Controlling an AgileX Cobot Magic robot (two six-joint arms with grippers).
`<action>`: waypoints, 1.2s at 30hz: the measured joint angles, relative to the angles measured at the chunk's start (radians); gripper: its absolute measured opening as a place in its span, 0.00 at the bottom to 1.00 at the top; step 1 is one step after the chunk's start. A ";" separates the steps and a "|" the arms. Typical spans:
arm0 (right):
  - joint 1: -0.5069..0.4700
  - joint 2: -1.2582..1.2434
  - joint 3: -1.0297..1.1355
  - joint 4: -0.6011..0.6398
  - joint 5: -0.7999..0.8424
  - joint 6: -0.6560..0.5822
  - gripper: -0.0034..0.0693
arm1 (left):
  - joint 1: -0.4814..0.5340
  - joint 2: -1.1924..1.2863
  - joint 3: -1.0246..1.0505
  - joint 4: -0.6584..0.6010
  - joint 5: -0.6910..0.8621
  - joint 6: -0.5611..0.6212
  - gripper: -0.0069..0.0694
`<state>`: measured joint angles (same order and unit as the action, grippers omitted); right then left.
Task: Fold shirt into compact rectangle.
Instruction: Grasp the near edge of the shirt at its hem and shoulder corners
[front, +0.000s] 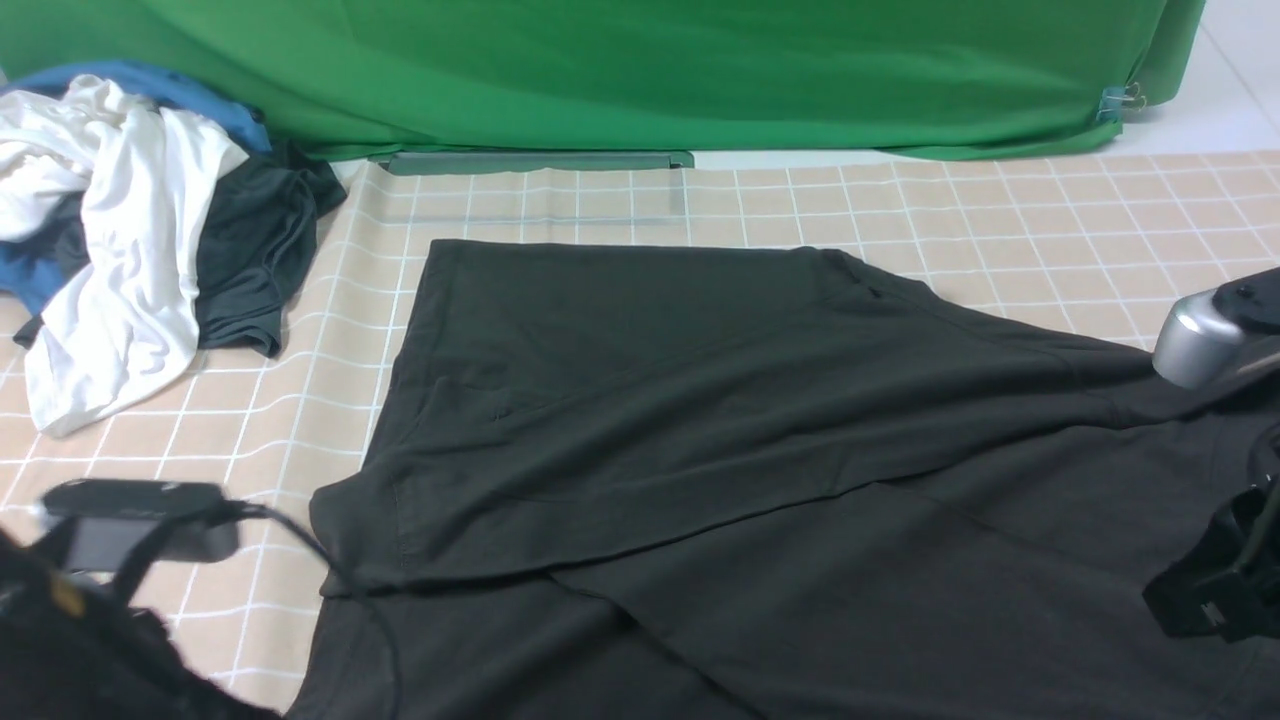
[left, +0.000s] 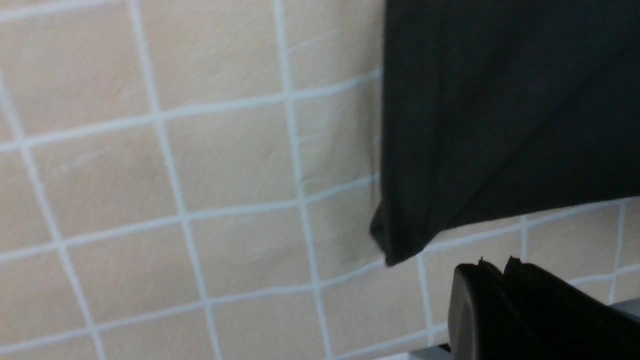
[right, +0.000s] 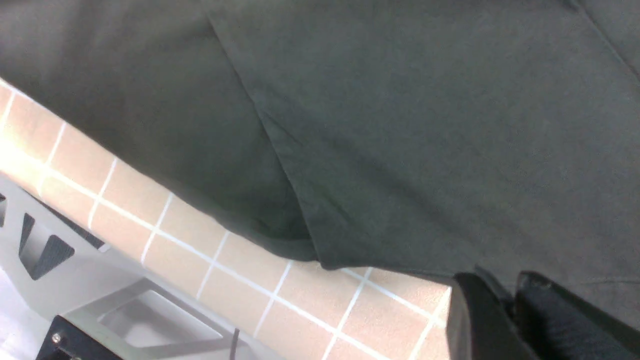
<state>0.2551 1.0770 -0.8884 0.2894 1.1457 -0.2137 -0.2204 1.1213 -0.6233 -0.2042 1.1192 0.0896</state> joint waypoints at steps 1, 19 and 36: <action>0.000 0.000 0.000 0.000 -0.003 0.000 0.25 | -0.001 0.010 0.000 -0.005 -0.010 0.010 0.19; 0.000 0.000 0.000 0.002 -0.069 -0.002 0.30 | -0.221 0.241 0.027 0.111 -0.158 -0.293 0.76; 0.000 0.000 0.000 0.001 -0.080 -0.031 0.33 | -0.225 0.240 0.103 0.127 -0.215 -0.402 0.75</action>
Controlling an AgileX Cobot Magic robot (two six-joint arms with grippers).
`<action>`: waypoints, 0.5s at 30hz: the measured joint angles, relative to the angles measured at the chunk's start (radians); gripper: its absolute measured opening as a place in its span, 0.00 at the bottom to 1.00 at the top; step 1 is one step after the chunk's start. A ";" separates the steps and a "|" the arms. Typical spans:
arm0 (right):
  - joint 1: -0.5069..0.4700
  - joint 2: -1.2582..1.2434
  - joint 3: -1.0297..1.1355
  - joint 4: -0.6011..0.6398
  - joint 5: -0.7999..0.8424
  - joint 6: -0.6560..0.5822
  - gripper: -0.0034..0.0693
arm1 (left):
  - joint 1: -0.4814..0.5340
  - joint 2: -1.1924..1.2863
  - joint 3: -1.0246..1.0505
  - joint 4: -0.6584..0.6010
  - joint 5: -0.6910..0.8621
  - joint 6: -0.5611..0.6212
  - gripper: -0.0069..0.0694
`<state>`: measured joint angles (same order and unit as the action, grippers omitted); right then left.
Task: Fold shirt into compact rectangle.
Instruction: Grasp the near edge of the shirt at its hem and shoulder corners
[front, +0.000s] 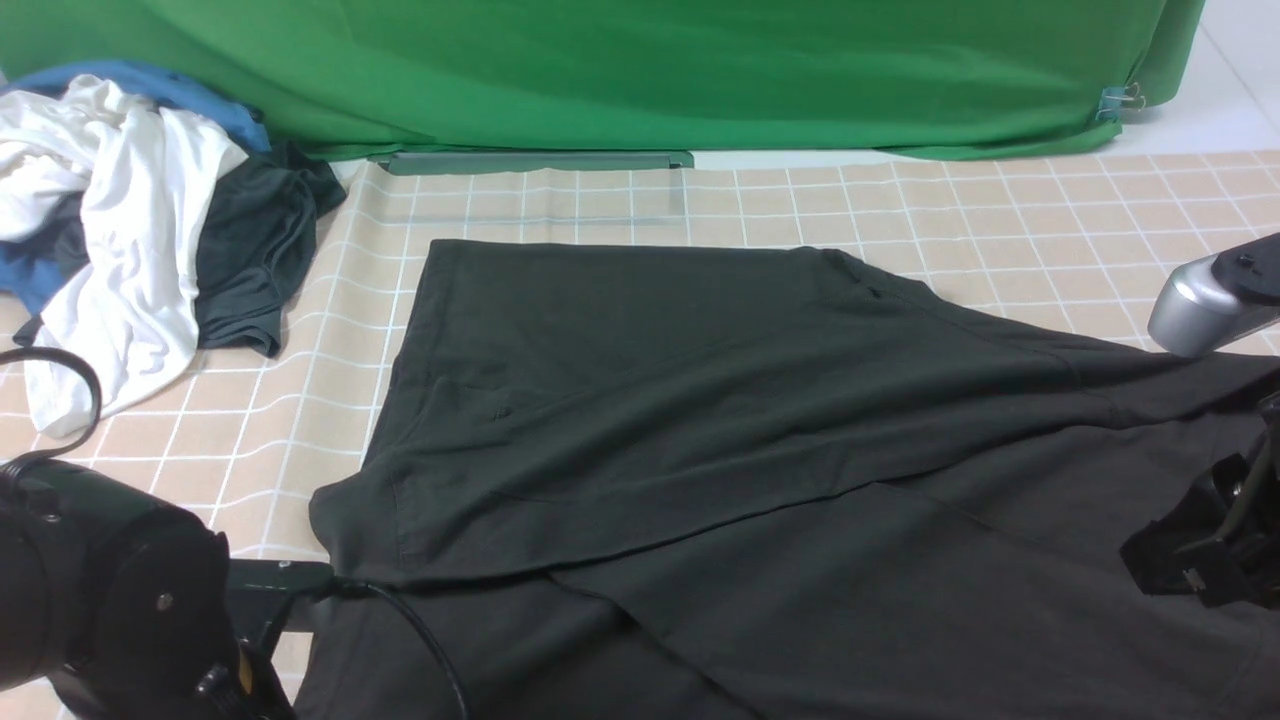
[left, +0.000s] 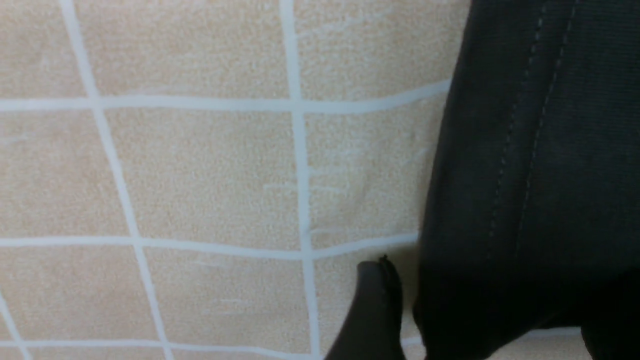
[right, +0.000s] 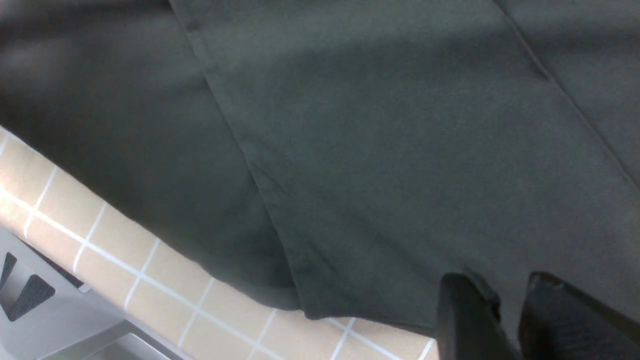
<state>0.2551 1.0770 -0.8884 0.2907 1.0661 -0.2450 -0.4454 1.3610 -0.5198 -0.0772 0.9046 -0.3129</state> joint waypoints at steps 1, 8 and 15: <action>0.000 0.000 0.000 0.000 -0.001 0.000 0.34 | 0.000 0.002 0.000 -0.005 -0.001 -0.002 0.75; 0.000 0.000 0.000 0.000 -0.011 -0.002 0.34 | 0.000 0.085 -0.009 -0.023 0.003 -0.002 0.61; 0.000 0.000 0.000 0.000 -0.014 -0.008 0.35 | -0.003 0.081 -0.027 -0.041 0.007 0.051 0.17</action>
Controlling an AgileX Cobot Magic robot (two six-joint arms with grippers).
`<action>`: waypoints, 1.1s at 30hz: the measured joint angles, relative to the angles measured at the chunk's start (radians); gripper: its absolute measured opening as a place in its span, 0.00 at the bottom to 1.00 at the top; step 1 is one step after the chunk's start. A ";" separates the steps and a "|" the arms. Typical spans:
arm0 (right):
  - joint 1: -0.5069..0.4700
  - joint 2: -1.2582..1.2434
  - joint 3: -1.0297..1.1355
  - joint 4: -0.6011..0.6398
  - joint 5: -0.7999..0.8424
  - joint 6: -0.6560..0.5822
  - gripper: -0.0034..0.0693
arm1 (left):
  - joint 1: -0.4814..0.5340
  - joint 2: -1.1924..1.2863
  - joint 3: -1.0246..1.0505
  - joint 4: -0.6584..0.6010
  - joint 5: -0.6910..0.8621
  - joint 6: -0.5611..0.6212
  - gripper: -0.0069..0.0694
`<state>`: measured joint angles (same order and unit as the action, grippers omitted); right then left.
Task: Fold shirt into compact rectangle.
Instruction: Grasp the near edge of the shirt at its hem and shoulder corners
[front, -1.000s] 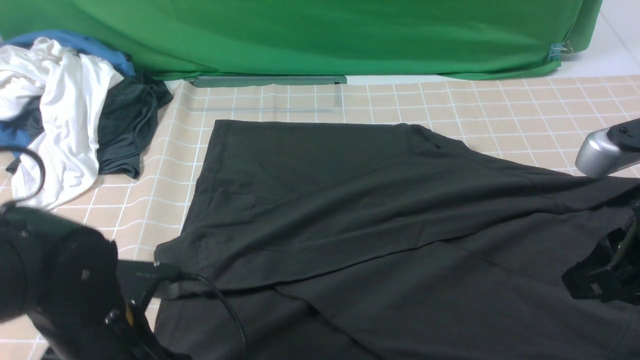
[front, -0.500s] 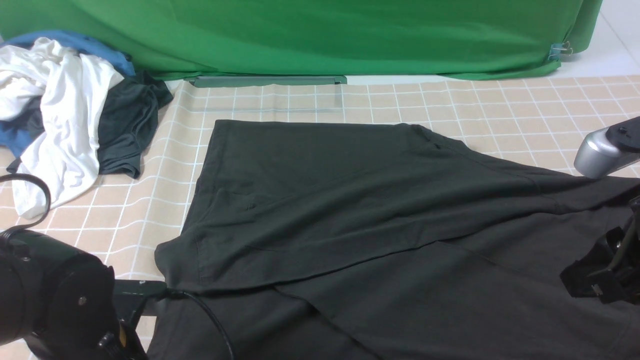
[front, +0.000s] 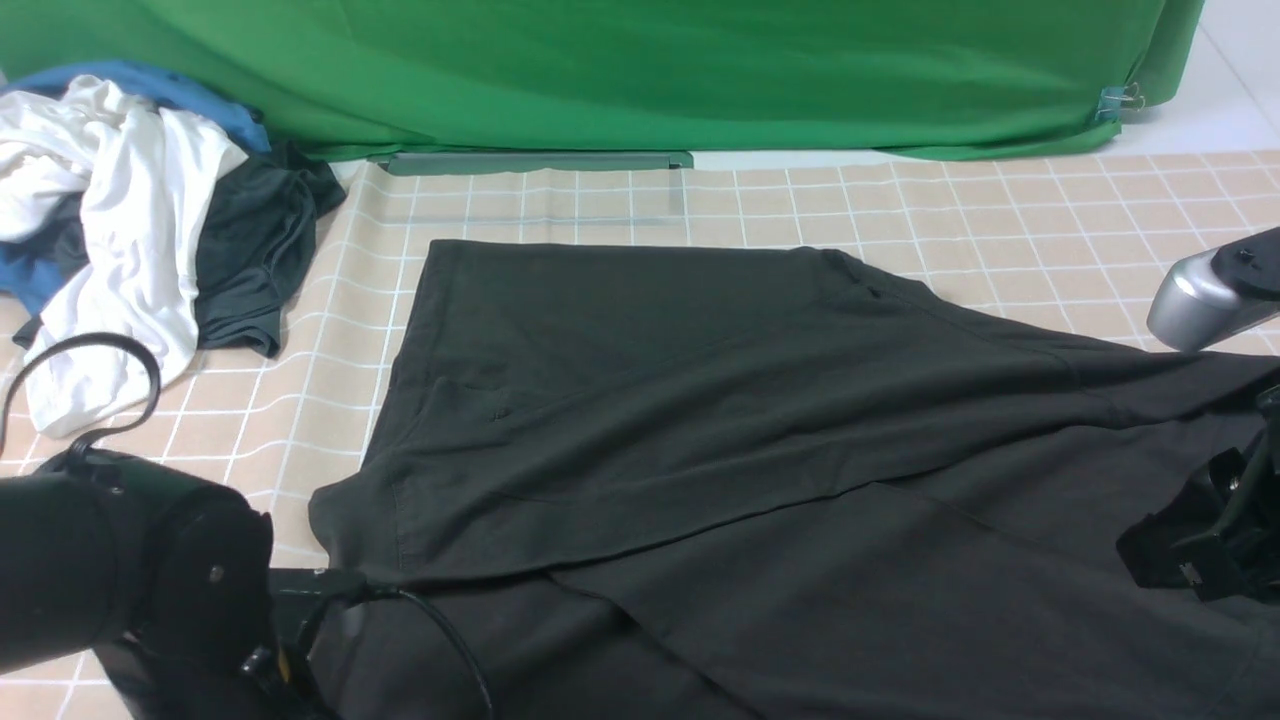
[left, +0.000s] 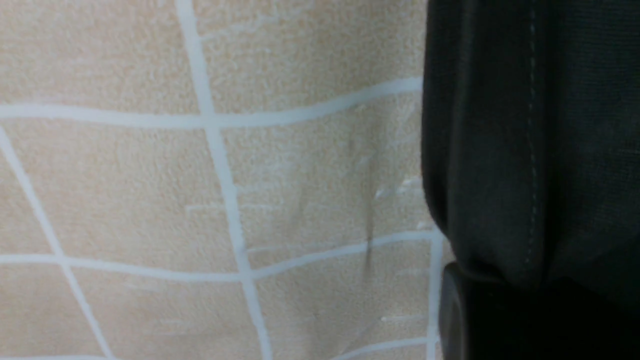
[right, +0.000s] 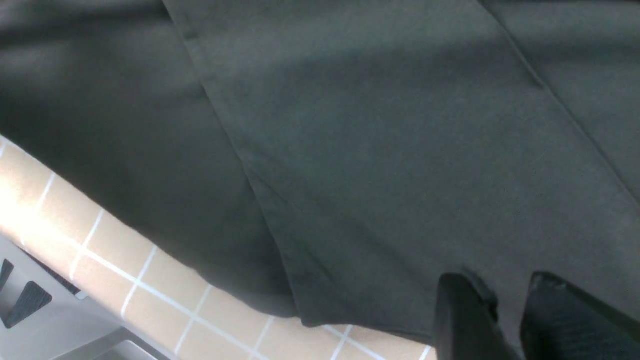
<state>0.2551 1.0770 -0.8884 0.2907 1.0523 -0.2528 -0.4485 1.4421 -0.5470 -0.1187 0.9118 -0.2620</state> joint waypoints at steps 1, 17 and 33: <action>0.000 0.000 0.000 0.000 0.001 -0.006 0.35 | 0.000 -0.007 -0.004 0.007 0.005 0.002 0.16; 0.189 0.017 0.096 0.004 0.060 -0.119 0.44 | 0.000 -0.283 -0.105 0.041 0.278 -0.062 0.14; 0.607 0.312 0.300 -0.184 -0.427 -0.091 0.86 | 0.000 -0.288 -0.105 0.038 0.275 -0.070 0.14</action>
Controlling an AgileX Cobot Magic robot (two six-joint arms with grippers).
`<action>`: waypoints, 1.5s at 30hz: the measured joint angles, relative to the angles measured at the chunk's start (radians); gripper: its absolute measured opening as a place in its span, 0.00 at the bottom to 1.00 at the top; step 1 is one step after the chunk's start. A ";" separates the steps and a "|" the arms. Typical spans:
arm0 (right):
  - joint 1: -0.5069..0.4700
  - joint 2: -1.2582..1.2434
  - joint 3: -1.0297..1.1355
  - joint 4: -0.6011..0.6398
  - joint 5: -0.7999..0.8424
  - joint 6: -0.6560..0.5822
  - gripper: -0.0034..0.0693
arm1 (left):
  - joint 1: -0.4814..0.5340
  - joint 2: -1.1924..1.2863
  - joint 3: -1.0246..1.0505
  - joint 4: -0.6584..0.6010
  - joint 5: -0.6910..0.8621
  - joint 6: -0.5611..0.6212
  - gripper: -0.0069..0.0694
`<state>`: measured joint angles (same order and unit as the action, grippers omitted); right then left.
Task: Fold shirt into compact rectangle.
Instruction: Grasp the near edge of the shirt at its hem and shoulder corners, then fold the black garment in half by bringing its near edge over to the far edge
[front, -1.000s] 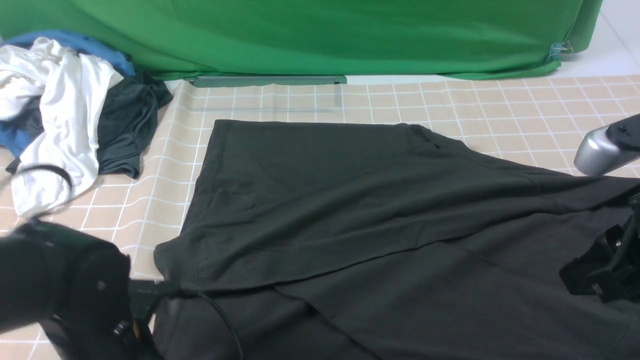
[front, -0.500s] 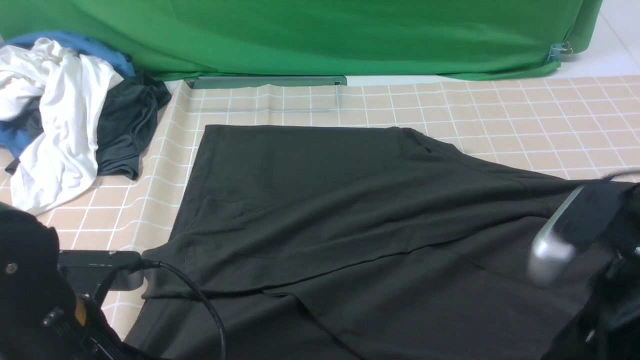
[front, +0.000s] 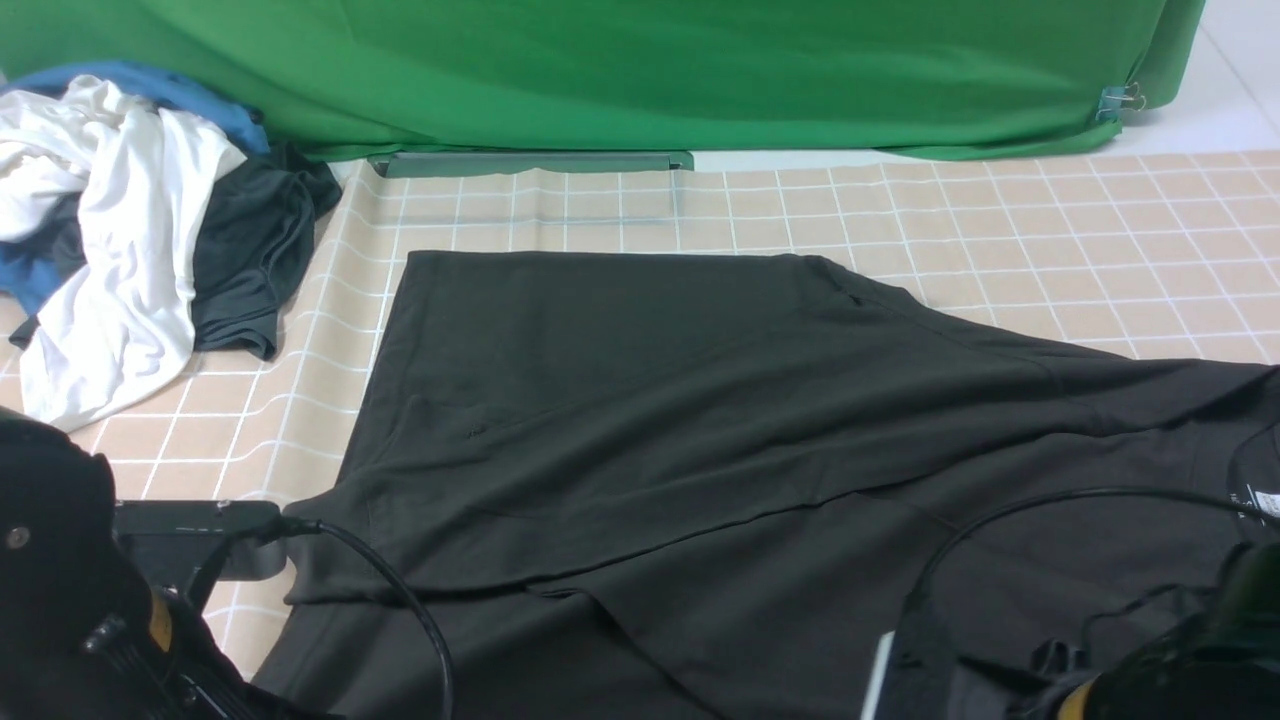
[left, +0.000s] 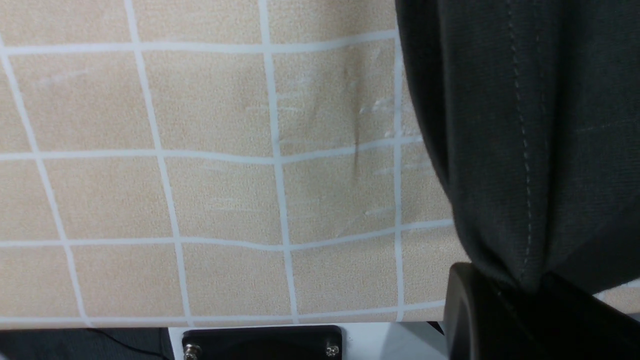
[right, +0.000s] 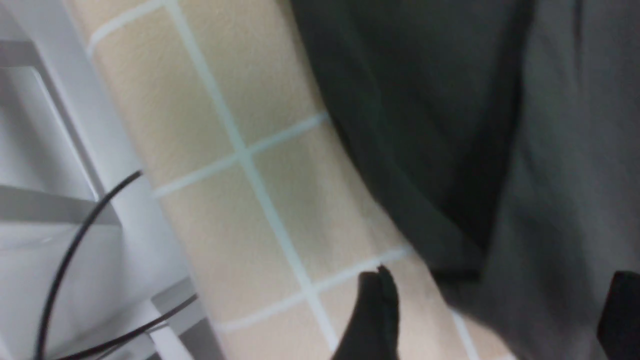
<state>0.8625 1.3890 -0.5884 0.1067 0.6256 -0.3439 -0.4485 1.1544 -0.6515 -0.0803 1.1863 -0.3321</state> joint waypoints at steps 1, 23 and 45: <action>0.005 0.025 0.000 -0.004 -0.010 0.002 0.86 | 0.000 0.000 0.000 0.001 -0.001 0.001 0.14; 0.003 -0.124 -0.123 -0.193 0.231 0.081 0.16 | 0.000 0.017 -0.224 0.063 -0.027 -0.032 0.14; -0.499 0.263 -0.669 -0.197 0.122 -0.156 0.16 | 0.241 0.697 -0.972 0.039 -0.090 0.080 0.14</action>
<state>0.3635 1.6522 -1.2577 -0.0906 0.7476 -0.5002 -0.2079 1.8513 -1.6237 -0.0411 1.0967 -0.2525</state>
